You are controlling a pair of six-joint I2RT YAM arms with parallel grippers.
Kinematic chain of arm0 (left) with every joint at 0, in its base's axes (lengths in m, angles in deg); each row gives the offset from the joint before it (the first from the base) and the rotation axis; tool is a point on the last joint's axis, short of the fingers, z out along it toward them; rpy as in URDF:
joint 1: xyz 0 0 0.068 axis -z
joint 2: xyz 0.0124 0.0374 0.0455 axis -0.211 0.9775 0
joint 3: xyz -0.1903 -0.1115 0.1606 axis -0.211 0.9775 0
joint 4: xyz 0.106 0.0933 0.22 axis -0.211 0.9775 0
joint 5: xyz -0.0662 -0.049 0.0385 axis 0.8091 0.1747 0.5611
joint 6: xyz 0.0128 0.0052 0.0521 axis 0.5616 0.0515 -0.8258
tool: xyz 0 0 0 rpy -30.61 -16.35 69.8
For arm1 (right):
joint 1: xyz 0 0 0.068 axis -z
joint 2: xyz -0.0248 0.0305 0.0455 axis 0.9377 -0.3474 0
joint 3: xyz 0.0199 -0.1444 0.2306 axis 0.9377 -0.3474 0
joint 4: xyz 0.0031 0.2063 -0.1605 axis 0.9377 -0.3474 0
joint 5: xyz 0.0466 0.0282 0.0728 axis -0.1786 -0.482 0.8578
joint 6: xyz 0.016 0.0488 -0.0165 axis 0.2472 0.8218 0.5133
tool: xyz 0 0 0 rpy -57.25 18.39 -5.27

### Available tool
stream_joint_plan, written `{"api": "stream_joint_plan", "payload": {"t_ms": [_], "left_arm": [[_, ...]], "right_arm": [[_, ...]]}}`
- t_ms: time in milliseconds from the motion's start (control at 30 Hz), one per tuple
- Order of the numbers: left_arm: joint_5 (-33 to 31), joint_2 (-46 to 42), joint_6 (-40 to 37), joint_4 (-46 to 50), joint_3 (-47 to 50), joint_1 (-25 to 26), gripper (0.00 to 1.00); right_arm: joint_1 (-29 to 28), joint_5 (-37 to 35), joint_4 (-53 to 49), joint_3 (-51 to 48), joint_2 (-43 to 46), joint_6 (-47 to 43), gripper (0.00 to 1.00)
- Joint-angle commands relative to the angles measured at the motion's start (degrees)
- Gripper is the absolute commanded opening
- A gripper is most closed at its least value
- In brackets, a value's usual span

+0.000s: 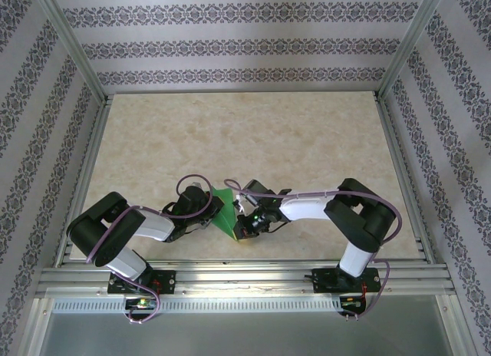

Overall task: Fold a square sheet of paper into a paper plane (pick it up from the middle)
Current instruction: Fourth fold the wing at the center of the table.

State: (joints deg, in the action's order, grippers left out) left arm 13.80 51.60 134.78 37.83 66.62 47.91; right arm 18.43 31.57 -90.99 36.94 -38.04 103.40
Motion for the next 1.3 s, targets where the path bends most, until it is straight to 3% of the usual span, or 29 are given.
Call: {"api": "stream_joint_plan", "payload": {"t_ms": [0,433,533,600,700,933,1267], "left_arm": [[-5.2,0.6,-0.3,5.6,1.9,-0.2,0.01],[-5.2,-2.5,-2.7,10.3,0.9,-0.2,0.0],[-6.1,-4.9,-2.7,13.2,1.3,0.0,0.0],[-7.8,-6.8,-2.5,14.5,2.0,0.4,0.0],[-9.7,-9.0,-1.9,15.2,2.8,0.6,0.0],[-10.1,-9.2,-1.8,15.7,2.6,0.8,0.0],[-8.9,-5.3,-0.1,11.1,3.3,1.6,0.0]], "right_arm": [[-2.5,-0.4,-11.9,-3.2,-0.7,-1.3,0.04],[-2.4,-6.4,-13.2,0.1,9.7,-0.5,0.07],[-0.1,-9.5,-10.8,-0.4,14.1,1.9,0.11],[2.6,-6.5,-5.9,-1.1,14.8,4.0,0.11],[4.4,-2.9,-2.2,0.8,12.0,7.2,0.1],[2.3,0.5,9.9,2.2,5.1,14.7,0.1],[-1.2,-0.6,7.2,7.2,-2.4,13.2,0.07]]}}
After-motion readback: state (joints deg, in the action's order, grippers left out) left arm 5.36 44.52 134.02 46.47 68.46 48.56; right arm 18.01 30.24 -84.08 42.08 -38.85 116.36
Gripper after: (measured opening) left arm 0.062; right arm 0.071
